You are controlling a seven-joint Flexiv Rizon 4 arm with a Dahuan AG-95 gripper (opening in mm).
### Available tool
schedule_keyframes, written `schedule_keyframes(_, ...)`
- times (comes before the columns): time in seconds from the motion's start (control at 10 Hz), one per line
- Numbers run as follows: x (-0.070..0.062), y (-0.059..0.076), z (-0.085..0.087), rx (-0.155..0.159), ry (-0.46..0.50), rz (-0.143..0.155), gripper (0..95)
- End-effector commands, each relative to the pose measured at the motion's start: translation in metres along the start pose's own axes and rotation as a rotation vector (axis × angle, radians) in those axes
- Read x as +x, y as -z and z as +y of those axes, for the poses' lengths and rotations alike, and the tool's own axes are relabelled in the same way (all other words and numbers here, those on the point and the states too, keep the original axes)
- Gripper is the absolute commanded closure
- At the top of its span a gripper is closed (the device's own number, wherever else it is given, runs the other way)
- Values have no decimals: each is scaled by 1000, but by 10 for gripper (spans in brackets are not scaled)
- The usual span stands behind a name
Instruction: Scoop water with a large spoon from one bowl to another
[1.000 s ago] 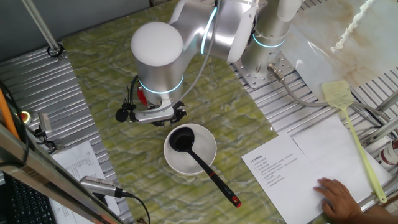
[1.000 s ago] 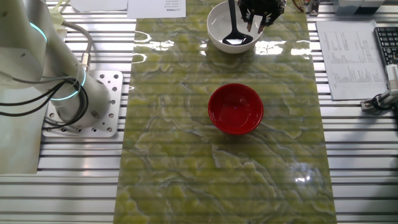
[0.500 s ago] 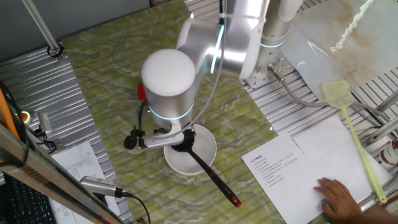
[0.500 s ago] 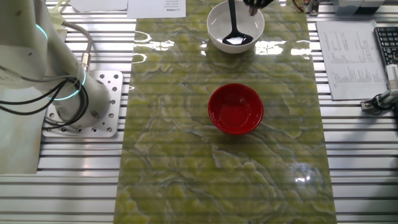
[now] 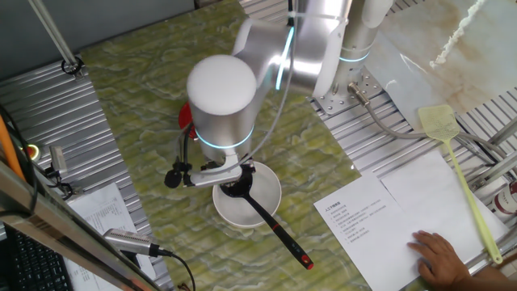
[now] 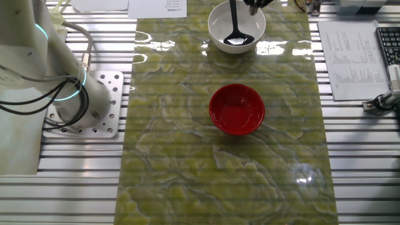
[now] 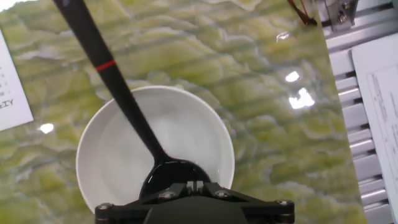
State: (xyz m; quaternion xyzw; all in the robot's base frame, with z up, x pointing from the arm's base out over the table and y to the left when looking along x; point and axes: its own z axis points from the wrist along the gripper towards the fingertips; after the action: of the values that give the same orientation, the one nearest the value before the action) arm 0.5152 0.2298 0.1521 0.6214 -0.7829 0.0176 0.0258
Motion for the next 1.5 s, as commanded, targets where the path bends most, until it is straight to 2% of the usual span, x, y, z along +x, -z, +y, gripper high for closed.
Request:
schedule_keyframes(0.1, -1, 0, 3, 3, 5, -3, 950)
schedule_keyframes(0.3, -9, -1, 8, 2, 30, -5, 950)
schedule_keyframes(0.5, -16, 1, 9, -14, 99, -12, 950)
schedule_keyframes(0.8, -27, 4, 11, -35, 151, -26, 950)
schedule_keyframes(1.0, -31, 3, 14, -36, 190, -23, 950)
schedule_keyframes(1.3, -39, 1, 22, -40, 274, -36, 950)
schedule_keyframes(1.5, -40, 0, 21, -51, 313, -69, 950)
